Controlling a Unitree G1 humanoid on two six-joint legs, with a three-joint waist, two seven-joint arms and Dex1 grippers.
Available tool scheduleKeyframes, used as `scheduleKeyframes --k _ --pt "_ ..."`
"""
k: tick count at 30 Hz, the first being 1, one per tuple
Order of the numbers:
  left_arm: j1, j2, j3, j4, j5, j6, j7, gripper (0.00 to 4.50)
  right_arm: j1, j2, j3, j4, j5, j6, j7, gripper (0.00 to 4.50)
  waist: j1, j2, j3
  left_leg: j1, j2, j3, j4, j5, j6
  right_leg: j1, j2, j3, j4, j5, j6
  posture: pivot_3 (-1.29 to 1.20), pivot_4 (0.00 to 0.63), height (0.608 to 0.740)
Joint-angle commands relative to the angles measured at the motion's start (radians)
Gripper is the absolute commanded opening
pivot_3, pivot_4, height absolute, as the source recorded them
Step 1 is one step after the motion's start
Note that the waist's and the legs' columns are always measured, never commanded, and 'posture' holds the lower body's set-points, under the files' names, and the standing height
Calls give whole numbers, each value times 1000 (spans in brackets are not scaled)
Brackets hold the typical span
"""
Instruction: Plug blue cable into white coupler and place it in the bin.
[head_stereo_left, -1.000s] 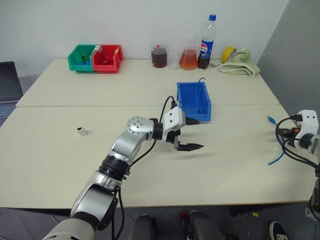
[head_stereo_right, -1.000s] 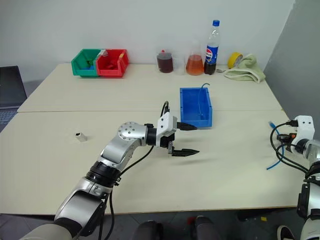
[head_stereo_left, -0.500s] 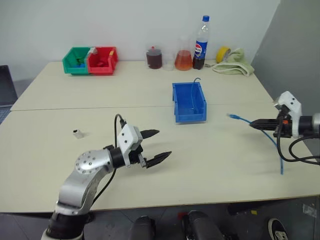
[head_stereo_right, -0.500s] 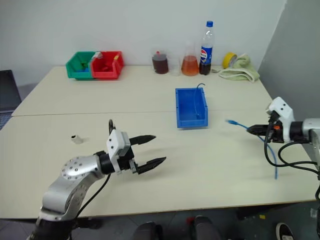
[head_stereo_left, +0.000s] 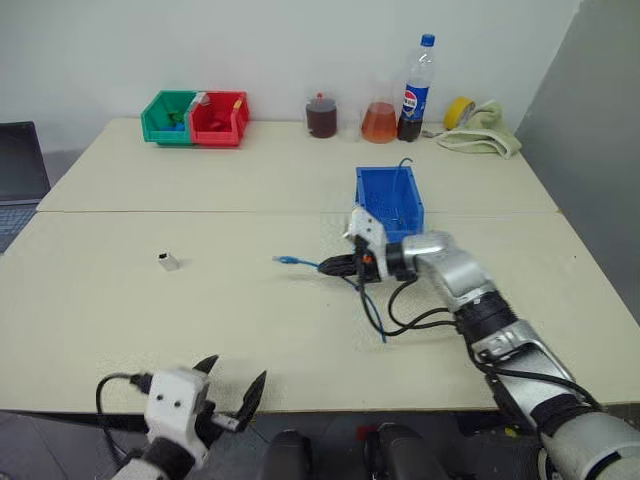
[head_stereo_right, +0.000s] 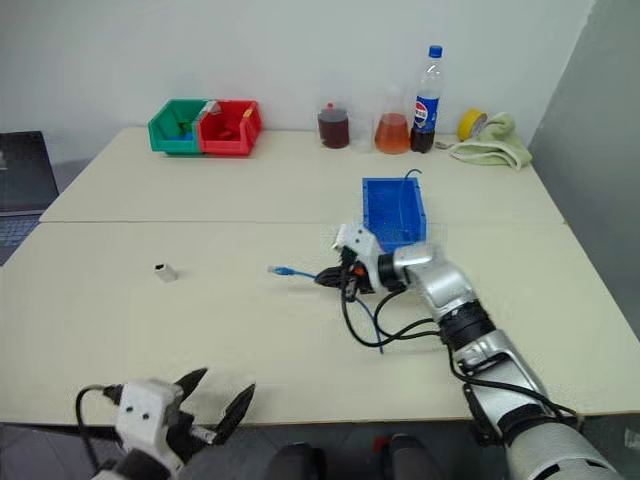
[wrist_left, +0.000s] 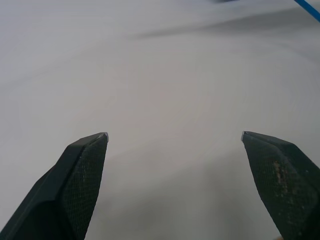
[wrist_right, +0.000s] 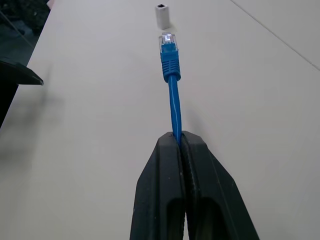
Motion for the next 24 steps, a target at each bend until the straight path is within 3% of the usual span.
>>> scheduleKeyframes --k 1,10,24 --pt "60 -50 4 -39 18 -92 48 4500 -72 46 24 137 -58 -165 29 22 -1 0 0 0 0 0 0 0 0 0 0 0 0 0 0 0 150 740" --pt "38 -120 -13 30 28 -150 125 4500 -146 140 62 364 -164 -341 57 22 -14 -1 0 1 1 1 0 0 0 0 1 0 1 -1 -1 0 150 740" --pt "41 -107 -40 55 13 -151 131 4500 -134 177 66 398 -238 -353 77 22 -15 -1 0 -1 1 0 -1 -1 1 -2 1 0 1 -1 -1 0 150 740"
